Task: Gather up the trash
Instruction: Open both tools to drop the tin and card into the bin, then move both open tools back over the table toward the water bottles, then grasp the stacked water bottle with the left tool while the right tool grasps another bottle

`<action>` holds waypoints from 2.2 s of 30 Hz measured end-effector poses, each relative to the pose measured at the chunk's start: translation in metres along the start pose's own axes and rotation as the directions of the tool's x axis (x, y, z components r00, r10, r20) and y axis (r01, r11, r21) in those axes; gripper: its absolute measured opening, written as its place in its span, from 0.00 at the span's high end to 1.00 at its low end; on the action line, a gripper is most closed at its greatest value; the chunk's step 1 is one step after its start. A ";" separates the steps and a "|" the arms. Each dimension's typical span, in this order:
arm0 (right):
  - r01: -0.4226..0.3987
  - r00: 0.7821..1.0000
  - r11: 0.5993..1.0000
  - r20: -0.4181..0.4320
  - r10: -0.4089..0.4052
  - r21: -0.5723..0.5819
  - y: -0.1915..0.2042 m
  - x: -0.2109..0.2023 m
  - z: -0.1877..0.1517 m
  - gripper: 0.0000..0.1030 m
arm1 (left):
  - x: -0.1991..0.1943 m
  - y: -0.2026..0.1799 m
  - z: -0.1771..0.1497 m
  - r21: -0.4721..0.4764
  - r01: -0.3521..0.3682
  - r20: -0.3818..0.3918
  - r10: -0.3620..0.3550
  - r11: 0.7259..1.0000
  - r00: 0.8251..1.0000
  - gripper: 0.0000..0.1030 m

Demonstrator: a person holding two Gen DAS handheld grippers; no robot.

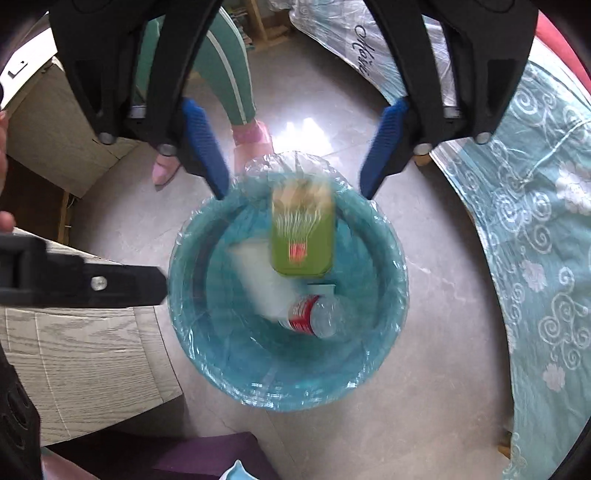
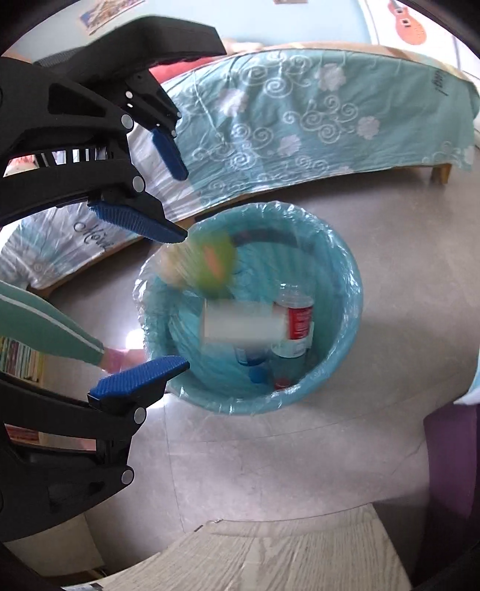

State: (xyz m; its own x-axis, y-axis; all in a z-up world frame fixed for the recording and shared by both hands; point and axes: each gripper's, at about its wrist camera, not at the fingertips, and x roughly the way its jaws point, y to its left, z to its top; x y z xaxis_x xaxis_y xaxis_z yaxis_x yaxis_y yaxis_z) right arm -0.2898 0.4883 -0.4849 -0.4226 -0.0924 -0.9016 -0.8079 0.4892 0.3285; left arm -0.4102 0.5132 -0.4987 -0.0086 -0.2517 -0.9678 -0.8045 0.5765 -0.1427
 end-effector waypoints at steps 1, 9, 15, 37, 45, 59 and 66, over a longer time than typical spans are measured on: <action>0.002 1.000 1.000 0.007 -0.002 -0.010 0.001 -0.006 -0.002 0.37 | -0.004 0.000 -0.001 -0.005 0.006 0.003 -0.006 1.000 1.000 0.29; -0.028 0.995 0.994 0.094 0.038 -0.109 0.023 -0.080 -0.037 0.37 | -0.069 -0.007 -0.026 0.007 0.016 0.097 -0.017 1.000 0.995 0.28; -0.086 0.980 0.970 0.158 0.124 -0.227 0.063 -0.157 -0.100 0.32 | -0.137 -0.025 -0.063 0.072 0.007 0.164 -0.019 0.997 0.986 0.28; 0.103 0.673 0.994 0.732 -0.103 0.045 -0.066 -0.469 -0.416 0.22 | -0.364 -0.331 -0.135 0.686 -0.011 0.332 -0.299 0.727 0.894 0.15; -0.039 0.591 0.909 0.743 -0.315 0.416 -0.215 -0.499 -0.520 0.22 | -0.377 -0.501 -0.154 0.851 -0.098 0.319 -0.360 0.516 0.877 0.10; -0.065 0.528 0.716 0.632 -0.567 0.695 -0.395 -0.543 -0.617 0.22 | -0.341 -0.717 -0.172 0.931 -0.214 0.318 -0.367 0.295 0.874 0.20; -0.068 0.527 0.650 0.580 -0.621 0.757 -0.440 -0.547 -0.612 0.22 | -0.300 -0.770 -0.137 0.942 -0.216 0.287 -0.281 0.255 0.916 0.34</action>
State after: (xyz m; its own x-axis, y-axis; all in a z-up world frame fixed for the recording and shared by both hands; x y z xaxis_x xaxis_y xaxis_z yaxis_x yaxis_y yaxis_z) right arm 0.0456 -0.2069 0.0353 0.5171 0.1509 -0.8425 -0.1857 0.9807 0.0617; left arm 0.1304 0.0383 -0.0703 0.3886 -0.1699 -0.9056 0.3560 0.9342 -0.0224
